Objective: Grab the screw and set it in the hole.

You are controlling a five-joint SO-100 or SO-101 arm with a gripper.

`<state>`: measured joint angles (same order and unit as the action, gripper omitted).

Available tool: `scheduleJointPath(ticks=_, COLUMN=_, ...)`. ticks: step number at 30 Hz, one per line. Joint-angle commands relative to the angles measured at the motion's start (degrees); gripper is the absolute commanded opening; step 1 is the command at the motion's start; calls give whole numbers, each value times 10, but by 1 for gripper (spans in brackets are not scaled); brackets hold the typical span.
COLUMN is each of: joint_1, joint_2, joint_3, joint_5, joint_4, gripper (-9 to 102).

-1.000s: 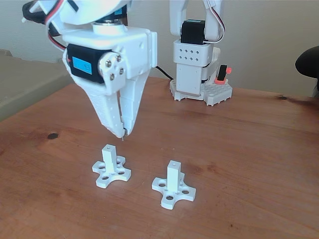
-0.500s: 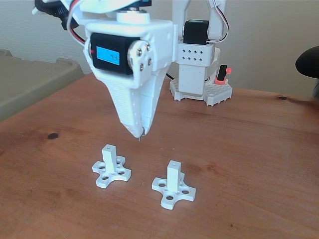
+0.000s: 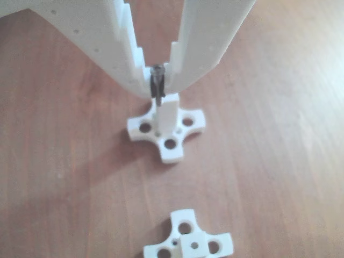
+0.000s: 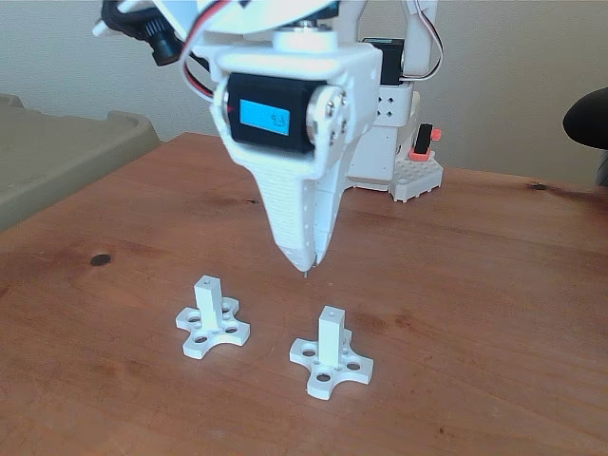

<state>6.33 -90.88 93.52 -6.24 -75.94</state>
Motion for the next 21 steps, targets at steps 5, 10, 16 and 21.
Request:
scheduleJointPath(ticks=5, joint_1=20, joint_2=-71, joint_3=14, joint_5=-4, joint_4=24, gripper=-4)
scheduleJointPath(ticks=10, joint_1=27, joint_2=-72, joint_3=31, joint_5=-5, joint_4=38, gripper=-4)
scheduleJointPath(ticks=16, joint_1=29, joint_2=-74, joint_3=47, joint_5=-5, joint_4=53, gripper=-4)
scheduleJointPath(ticks=21, joint_1=31, joint_2=-74, joint_3=51, joint_5=-5, joint_4=60, gripper=-4)
